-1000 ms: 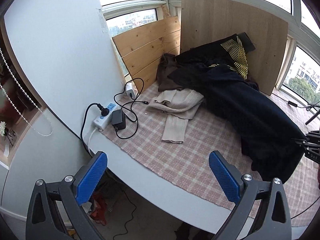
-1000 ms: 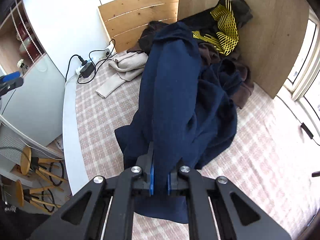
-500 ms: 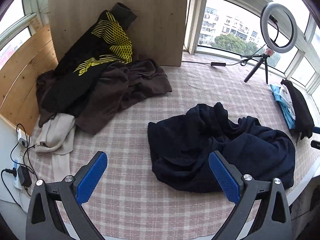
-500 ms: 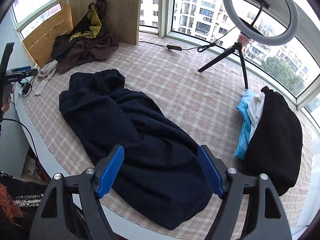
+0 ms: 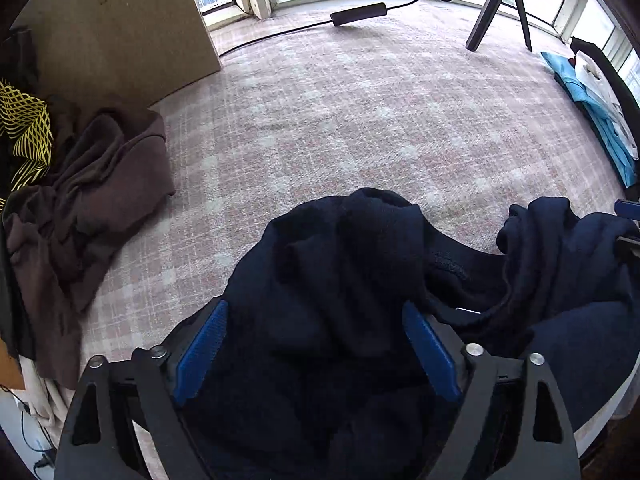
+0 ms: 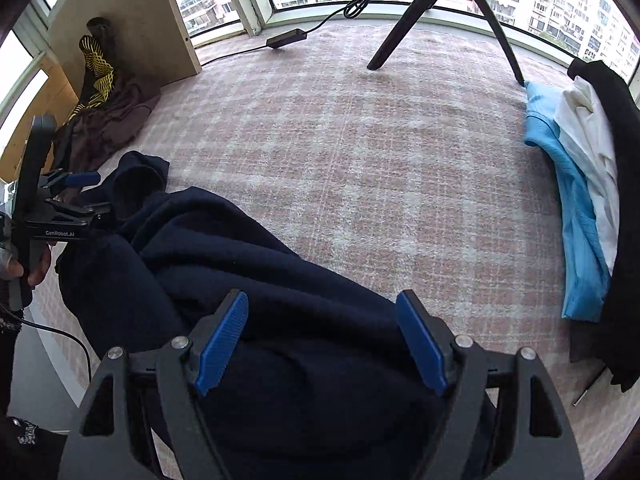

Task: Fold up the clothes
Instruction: 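Carry the navy sweatshirt with the right gripper onto the open blanket, then lower the sweatshirt onto the blanket and open the right gripper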

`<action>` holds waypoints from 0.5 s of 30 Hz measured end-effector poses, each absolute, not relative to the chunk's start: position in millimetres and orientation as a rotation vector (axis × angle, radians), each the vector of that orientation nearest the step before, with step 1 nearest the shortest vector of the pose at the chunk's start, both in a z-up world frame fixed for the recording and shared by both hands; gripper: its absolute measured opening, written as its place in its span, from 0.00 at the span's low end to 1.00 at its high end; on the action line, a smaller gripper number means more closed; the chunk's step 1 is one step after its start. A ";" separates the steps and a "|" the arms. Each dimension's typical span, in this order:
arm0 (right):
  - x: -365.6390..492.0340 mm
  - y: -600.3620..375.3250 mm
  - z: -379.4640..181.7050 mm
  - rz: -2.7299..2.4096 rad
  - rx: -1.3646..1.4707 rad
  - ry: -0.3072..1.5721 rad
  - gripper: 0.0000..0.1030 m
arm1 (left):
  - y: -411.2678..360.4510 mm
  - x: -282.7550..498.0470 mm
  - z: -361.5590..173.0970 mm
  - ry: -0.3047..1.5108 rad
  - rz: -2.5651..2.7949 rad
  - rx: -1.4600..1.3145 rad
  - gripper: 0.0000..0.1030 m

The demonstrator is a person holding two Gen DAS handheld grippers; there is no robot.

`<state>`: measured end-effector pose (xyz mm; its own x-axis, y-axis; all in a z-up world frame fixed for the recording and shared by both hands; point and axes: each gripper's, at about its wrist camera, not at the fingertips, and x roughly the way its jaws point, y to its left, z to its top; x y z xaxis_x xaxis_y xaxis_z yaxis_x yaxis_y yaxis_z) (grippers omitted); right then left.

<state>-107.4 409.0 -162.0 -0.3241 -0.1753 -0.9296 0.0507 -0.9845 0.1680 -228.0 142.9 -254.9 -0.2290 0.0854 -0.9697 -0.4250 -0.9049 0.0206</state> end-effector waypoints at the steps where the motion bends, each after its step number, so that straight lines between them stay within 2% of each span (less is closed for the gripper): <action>1: -111.4 400.6 -168.6 -2.408 1.743 -0.124 0.63 | 141.9 -230.1 -257.8 0.364 2.165 -1.731 0.39; 2: -111.4 392.4 -170.9 -2.371 1.743 -0.097 0.44 | 139.3 -231.7 -257.5 0.322 2.147 -1.746 0.25; 3: -110.1 384.3 -171.7 -2.333 1.741 -0.074 0.04 | 134.5 -230.6 -251.1 0.289 2.153 -1.725 0.16; 5: -98.4 379.1 -159.0 -2.344 1.715 -0.048 0.04 | 121.5 -224.7 -232.8 0.229 2.165 -1.674 0.06; 7: -76.1 381.0 -133.8 -2.378 1.653 -0.087 0.04 | 105.4 -215.4 -210.0 0.180 2.178 -1.615 0.04; 9: -46.0 389.0 -107.4 -2.372 1.589 -0.186 0.04 | 87.5 -199.0 -190.8 0.223 2.196 -1.571 0.05; 11: -8.8 386.6 -97.0 -2.315 1.589 -0.236 0.03 | 69.7 -182.7 -171.6 0.266 2.212 -1.525 0.11; 13: 30.6 370.7 -113.0 -2.168 1.708 -0.202 0.03 | 55.6 -170.3 -160.0 0.313 2.225 -1.508 0.19; 15: 65.9 354.8 -137.1 -2.011 1.871 -0.093 0.04 | 42.7 -161.3 -156.7 0.339 2.201 -1.507 0.46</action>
